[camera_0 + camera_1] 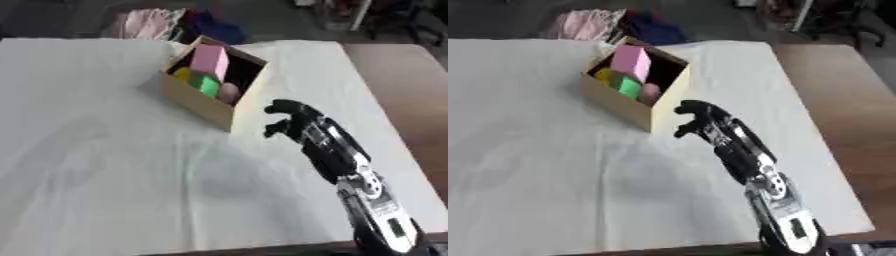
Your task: Pick up objects on the table and place them in the box.
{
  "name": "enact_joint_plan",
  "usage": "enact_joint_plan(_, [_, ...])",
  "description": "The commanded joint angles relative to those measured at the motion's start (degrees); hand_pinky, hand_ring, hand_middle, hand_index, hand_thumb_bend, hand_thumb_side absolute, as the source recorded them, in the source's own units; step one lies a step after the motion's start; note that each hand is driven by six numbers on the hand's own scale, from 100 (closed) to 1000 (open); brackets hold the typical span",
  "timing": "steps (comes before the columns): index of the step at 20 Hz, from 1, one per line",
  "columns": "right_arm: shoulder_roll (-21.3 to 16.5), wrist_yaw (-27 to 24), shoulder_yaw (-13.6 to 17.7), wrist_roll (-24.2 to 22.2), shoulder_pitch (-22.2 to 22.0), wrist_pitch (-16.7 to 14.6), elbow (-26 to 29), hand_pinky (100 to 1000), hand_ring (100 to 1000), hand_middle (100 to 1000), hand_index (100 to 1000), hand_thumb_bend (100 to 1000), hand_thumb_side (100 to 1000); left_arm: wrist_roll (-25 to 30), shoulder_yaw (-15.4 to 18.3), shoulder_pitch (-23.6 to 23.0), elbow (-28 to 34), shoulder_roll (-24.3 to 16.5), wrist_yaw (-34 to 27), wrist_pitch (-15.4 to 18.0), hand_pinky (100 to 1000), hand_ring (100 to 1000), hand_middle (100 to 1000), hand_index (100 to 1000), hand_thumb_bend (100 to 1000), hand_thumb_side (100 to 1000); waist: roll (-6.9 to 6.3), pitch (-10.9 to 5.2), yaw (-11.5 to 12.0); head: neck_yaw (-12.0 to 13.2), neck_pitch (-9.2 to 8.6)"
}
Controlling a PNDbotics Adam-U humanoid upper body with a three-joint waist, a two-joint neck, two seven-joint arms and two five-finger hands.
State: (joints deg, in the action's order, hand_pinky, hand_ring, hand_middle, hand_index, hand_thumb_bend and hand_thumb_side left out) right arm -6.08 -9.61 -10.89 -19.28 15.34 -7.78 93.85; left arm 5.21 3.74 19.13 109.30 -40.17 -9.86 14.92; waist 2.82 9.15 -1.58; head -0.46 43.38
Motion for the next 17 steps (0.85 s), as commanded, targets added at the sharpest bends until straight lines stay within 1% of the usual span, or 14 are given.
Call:
enact_joint_plan(1, [-1.56, 0.35, 0.88, 0.96, 0.24, -0.25, 0.78, 842, 629, 787, 854, 100, 694, 2.01, 2.04, -2.06, 1.19, 3.78, -1.14, -1.36, 779, 653, 720, 771, 100, 545, -0.96, -1.55, 0.72, -0.70, 0.71])
enact_joint_plan(4, [-1.55, 0.40, 1.24, 1.31, 0.44, -0.51, 1.08, 842, 629, 787, 853, 100, 686, 4.08, 2.88, -5.63, 1.12, 8.86, -1.19, -3.34, 777, 646, 712, 764, 100, 575, -0.73, -1.43, 1.69, -1.05, 0.73])
enact_joint_plan(8, [-0.98, 0.43, 1.91, 1.85, 0.95, -0.74, 1.86, 842, 630, 787, 854, 100, 679, 5.88, 3.36, -8.85, 1.16, 13.69, -1.13, -5.77, 773, 638, 703, 758, 100, 613, -0.52, -1.28, 2.40, -1.04, 0.73])
enact_joint_plan(12, [-0.80, 0.72, 2.58, 2.35, 0.17, -0.64, 2.29, 843, 630, 787, 852, 100, 685, 7.41, 3.50, -10.52, 1.14, 17.04, -0.44, -7.16, 772, 633, 697, 754, 100, 634, -0.40, -0.96, 2.67, -0.52, 0.73])
enact_joint_plan(17, [-0.70, 0.85, 2.61, 2.36, 0.06, -0.59, 2.58, 843, 630, 787, 851, 100, 684, 8.81, 3.62, -11.81, 0.83, 19.78, 0.84, -7.88, 772, 629, 689, 750, 100, 652, -0.34, -0.79, 2.63, -0.42, 0.73])
